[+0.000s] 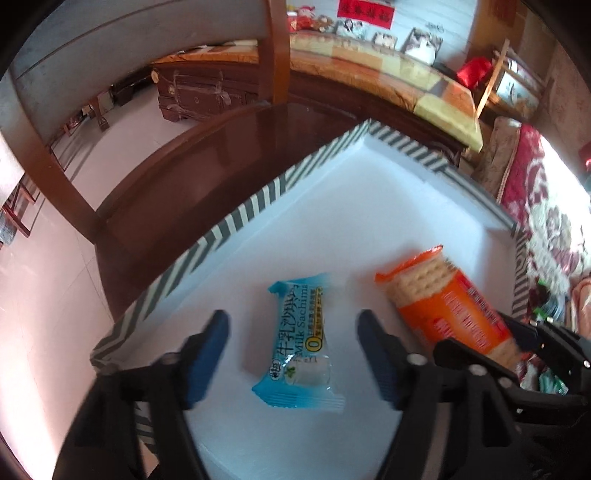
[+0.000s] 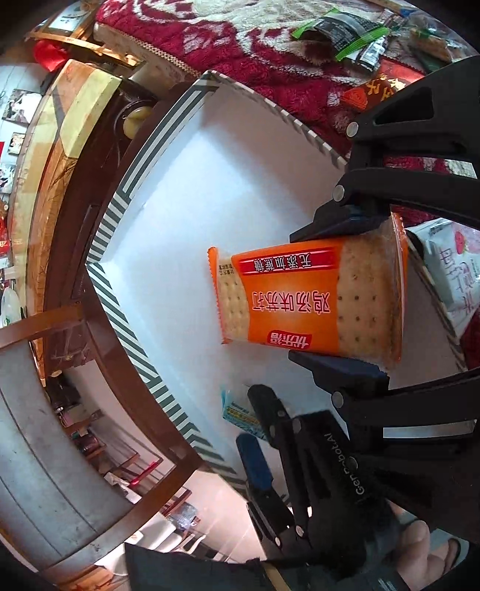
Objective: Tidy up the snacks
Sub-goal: 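Open both grippers to drop the cracker pack and blue snack into the tray, then grasp the red rose-printed packet on the blanket with the left gripper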
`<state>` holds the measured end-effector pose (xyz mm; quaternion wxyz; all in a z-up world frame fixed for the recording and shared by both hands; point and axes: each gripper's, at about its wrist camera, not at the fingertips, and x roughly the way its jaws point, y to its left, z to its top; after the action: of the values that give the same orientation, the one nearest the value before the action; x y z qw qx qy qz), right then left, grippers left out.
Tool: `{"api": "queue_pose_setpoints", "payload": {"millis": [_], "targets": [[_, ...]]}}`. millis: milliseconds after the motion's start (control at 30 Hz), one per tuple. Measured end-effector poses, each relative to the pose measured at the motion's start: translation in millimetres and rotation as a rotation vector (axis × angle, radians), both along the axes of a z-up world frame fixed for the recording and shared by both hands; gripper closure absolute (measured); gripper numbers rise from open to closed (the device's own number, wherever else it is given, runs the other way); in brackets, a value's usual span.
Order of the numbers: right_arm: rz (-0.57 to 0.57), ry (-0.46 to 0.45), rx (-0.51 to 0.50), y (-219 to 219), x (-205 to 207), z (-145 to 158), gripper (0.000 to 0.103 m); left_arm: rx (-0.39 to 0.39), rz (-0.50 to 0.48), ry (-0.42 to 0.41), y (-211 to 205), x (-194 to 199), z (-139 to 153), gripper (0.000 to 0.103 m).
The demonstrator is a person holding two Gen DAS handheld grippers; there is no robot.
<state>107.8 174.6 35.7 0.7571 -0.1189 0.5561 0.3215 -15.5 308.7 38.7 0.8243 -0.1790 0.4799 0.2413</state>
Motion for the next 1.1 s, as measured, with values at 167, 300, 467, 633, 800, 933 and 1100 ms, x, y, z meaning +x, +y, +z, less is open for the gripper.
{"api": "queue_pose_setpoints", "payload": {"millis": [167, 300, 467, 633, 800, 933, 1100], "targets": [[-0.043, 0.007, 0.09, -11, -2, 17, 0.042, 0.013, -0.023, -0.016, -11, -5, 8, 0.017], [-0.065, -0.042, 0.088, -30, -15, 35, 0.042, 0.033, -0.073, -0.06, -27, -14, 23, 0.017], [-0.152, -0.065, 0.083, -90, -35, 48, 0.042, 0.056, -0.203, -0.115, -66, -23, 43, 0.017], [-0.243, -0.038, 0.067, -150, -57, 43, 0.042, 0.052, -0.382, -0.118, -112, -30, 51, 0.017], [-0.315, -0.017, 0.039, -204, -81, 37, 0.042, 0.08, -0.522, -0.085, -158, -32, 47, 0.017], [-0.374, -0.008, 0.037, -235, -95, 34, 0.042, 0.092, -0.608, -0.049, -188, -31, 37, 0.017], [-0.428, -0.011, 0.051, -262, -101, 35, 0.042, 0.145, -0.696, -0.004, -221, -31, 26, 0.017]]}}
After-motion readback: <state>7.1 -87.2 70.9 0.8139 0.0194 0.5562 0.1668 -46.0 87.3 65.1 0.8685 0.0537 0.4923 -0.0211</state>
